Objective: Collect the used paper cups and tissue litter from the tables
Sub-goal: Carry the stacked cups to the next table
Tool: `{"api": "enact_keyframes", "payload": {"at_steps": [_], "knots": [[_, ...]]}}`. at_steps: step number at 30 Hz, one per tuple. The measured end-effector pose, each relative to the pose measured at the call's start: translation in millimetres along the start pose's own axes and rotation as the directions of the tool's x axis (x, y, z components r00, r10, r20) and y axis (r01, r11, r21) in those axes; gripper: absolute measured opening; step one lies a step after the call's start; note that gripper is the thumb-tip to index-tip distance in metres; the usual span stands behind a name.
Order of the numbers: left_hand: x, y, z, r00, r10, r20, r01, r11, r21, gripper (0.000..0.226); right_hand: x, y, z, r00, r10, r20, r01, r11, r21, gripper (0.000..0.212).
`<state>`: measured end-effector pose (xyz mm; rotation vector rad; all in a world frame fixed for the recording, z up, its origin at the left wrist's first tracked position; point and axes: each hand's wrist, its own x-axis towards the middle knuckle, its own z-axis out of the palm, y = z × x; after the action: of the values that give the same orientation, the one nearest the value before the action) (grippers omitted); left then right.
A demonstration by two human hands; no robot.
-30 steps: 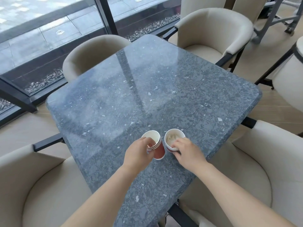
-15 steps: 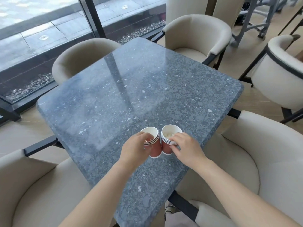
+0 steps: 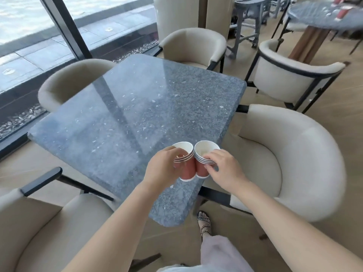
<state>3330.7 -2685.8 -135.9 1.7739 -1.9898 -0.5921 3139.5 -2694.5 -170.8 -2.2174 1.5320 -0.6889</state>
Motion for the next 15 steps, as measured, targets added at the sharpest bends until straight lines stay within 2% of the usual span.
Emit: {"api": "enact_keyframes", "payload": {"at_steps": [5, 11, 15], "knots": [[-28, 30, 2, 0.994, 0.11, -0.016, -0.11, 0.993, -0.047, 0.023, -50, -7, -22, 0.994, 0.078, -0.081, -0.077, 0.997, 0.006, 0.024], [-43, 70, 16, 0.97, 0.233, 0.073, -0.232, 0.973, -0.021, 0.023, -95, 2, -53, 0.971, 0.183, -0.15, -0.19, 0.981, -0.033, 0.026], [-45, 89, 27, 0.959, 0.26, 0.114, -0.258, 0.965, -0.036, 0.025, -117, 8, -67, 0.96, 0.21, -0.185, -0.22, 0.975, -0.034, 0.023]]}}
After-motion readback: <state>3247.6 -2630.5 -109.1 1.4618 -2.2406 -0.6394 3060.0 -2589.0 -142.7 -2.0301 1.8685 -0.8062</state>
